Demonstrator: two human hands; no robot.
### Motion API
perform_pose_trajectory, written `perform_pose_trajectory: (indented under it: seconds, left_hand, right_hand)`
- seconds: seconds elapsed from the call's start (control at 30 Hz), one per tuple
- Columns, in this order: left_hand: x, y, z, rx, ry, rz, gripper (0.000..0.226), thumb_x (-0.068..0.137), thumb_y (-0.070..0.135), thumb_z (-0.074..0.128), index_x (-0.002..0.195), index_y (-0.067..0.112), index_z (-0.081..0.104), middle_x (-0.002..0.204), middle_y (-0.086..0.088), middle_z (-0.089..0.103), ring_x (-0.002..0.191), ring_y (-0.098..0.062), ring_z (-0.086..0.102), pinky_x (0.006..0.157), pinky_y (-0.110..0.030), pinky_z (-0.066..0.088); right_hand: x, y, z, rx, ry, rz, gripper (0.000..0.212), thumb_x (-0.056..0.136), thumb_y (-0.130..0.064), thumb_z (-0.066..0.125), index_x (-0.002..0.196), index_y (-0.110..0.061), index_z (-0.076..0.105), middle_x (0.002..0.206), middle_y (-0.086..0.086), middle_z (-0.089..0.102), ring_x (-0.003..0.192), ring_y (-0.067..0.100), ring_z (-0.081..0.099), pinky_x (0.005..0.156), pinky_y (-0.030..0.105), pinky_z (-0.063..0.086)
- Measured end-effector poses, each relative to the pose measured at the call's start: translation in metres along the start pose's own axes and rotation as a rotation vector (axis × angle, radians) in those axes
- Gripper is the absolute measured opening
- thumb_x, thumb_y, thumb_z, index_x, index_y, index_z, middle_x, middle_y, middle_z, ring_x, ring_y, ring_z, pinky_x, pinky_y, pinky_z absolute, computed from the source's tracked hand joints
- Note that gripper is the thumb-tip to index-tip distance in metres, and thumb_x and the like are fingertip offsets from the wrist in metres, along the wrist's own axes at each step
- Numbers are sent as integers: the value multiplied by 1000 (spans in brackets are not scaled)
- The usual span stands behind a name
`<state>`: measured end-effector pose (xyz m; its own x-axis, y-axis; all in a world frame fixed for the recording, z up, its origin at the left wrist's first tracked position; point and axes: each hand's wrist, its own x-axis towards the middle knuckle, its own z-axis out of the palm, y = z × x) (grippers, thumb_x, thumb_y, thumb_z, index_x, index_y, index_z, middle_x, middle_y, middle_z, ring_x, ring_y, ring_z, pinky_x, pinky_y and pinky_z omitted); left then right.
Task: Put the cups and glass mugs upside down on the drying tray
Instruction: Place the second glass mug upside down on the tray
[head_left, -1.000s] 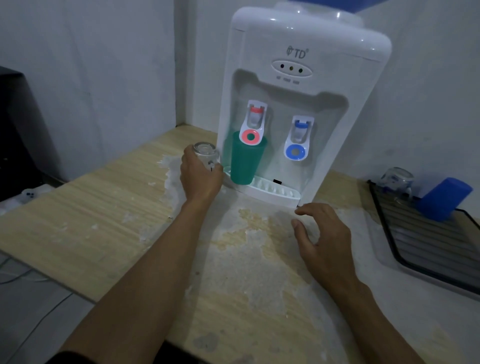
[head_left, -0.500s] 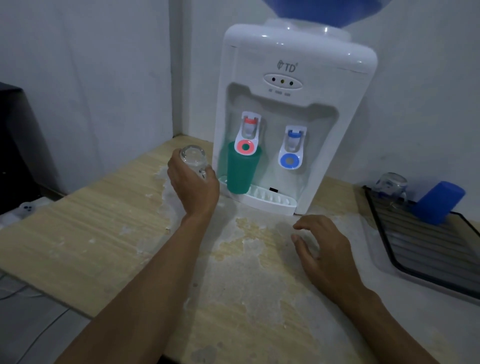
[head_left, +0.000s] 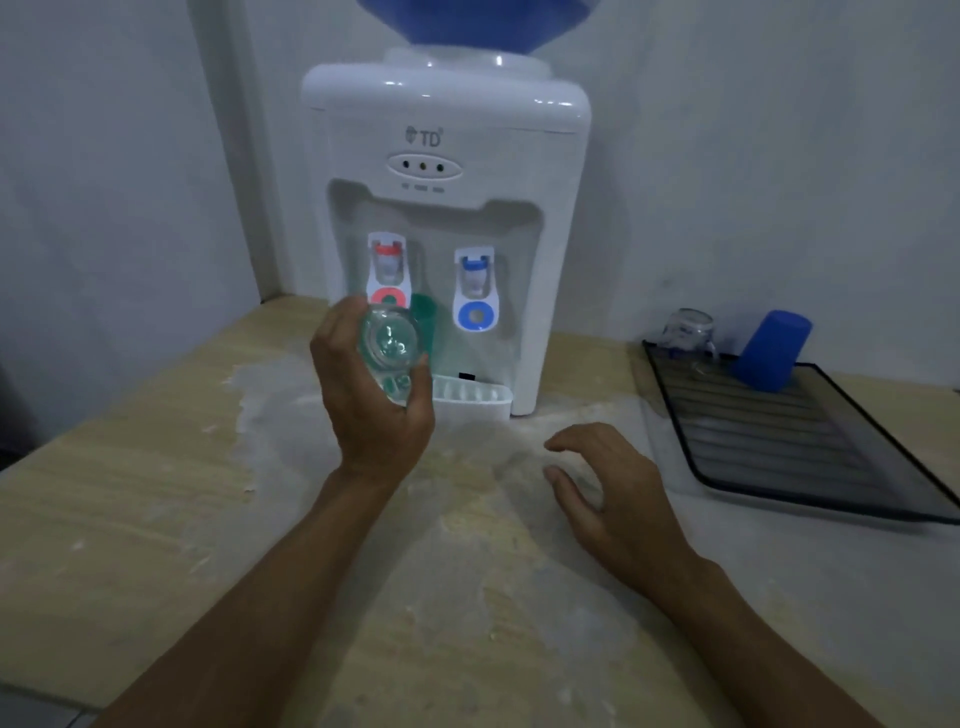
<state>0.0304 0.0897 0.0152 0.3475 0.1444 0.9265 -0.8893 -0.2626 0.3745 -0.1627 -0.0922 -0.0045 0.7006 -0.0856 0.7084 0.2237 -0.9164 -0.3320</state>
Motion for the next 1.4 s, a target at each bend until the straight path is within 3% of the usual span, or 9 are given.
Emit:
perform_pose_trajectory:
  seconds: [0.17,0.33,0.53,0.73,0.87,0.93,1.03,1.2,1.4]
  left_hand:
    - [-15,36,15,-110,-143,116,72,83,4,81,142,-6,41,143,-27,51,138,-43,49,112,-57,45]
    - [-26,60,21,-182,-241,229,74,77,3,84,137,-5,42,141,-26,52,137,-43,49,117,-49,43]
    - [-33,91,36,-297,-312,302,77,74,4,86,136,-2,42,144,-21,47,141,-36,46,120,-40,37]
    - [-44,126,77,-466,-310,218,75,77,5,86,139,0,42,145,-19,51,137,-39,52,109,-51,49]
    - [-44,153,112,-585,-277,110,67,80,2,84,135,-1,46,139,-23,53,133,-41,53,104,-62,48]
    - [-42,168,129,-637,-248,13,65,80,2,85,133,0,46,137,-20,55,132,-39,54,106,-61,47]
    - [-43,189,149,-731,-223,-149,63,82,4,85,129,-2,44,133,-16,54,128,-32,58,106,-51,51]
    - [-55,205,170,-857,-261,-325,61,84,10,84,126,-2,41,129,-12,56,125,-28,63,101,-29,54]
    - [-71,187,170,-779,-420,-374,56,89,21,83,133,11,51,125,6,60,118,-24,65,95,-46,60]
  right_hand:
    - [4,5,-11,-3,106,19,17,92,-6,77,108,-7,73,103,4,72,96,20,68,83,37,56]
    - [4,14,-21,5,169,2,13,95,-9,73,107,-5,72,101,7,72,95,23,68,82,41,56]
    - [7,26,-30,-27,230,12,13,98,-11,69,107,-3,72,99,9,71,91,22,66,81,35,53]
    - [8,42,-44,-24,309,89,16,104,-13,56,101,-6,70,94,0,69,85,13,61,77,21,44]
    - [12,39,-56,186,410,223,29,111,-21,40,92,-31,61,79,-25,58,71,-3,56,66,11,38]
    - [13,42,-59,388,486,319,35,112,-29,37,90,-26,65,79,-15,67,72,6,64,63,23,50]
    - [16,47,-65,611,543,453,48,108,-48,39,103,-12,71,93,14,73,88,34,72,80,56,61]
    - [15,59,-74,770,624,601,40,101,-56,49,103,-29,78,103,16,76,99,34,75,87,49,62]
    - [13,72,-82,686,671,642,39,93,-48,65,99,-11,73,95,12,75,95,34,73,92,52,60]
